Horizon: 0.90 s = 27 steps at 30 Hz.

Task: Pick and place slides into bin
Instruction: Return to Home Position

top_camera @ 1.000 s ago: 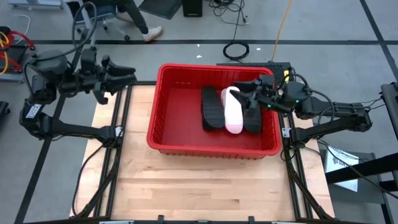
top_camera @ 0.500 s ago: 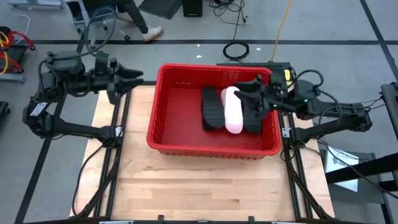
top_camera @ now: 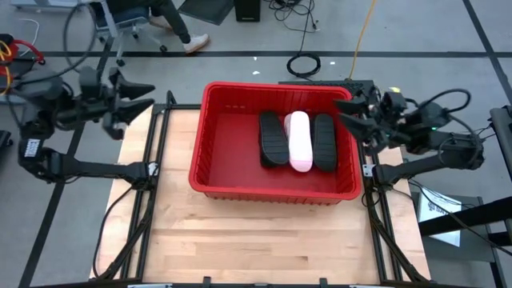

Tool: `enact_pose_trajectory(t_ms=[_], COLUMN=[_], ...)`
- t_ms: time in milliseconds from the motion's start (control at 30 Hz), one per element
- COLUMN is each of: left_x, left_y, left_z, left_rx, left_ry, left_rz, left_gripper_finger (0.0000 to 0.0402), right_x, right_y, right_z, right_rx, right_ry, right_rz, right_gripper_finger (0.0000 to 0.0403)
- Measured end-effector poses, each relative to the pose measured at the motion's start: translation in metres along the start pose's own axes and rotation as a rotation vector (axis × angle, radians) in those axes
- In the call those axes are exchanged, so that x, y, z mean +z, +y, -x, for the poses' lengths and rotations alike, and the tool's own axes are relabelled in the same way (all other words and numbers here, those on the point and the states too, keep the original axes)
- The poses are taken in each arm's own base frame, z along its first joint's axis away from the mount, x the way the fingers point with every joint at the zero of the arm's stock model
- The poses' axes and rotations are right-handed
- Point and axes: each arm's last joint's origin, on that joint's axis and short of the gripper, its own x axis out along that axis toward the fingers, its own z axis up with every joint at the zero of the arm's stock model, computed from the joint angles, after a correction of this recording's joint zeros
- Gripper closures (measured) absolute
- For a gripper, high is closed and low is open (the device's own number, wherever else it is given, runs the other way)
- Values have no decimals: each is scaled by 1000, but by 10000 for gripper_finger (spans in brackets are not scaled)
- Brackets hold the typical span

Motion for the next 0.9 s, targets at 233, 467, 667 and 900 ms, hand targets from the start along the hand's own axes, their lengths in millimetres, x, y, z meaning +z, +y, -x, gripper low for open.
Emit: enact_pose_trajectory(t_ms=[233, 467, 667, 900], left_x=[-10, -56, -96, -140], left_y=[0, 7, 10, 15], left_z=[14, 18, 30, 54], left_rx=[-31, -15, -100, -109], left_ry=[0, -29, -160, -295], left_rz=[-35, 59, 56, 58], left_gripper_finger=[204, 204, 204, 204], right_x=[17, 17, -14, -66], right_y=[5, 0, -15, -34], right_z=[26, 64, 105, 139], right_rx=[24, 50, 114, 205], right_ry=[-3, -73, -289, -506], right_rz=[9, 62, 31, 10], right_gripper_finger=[190, 190, 190, 190])
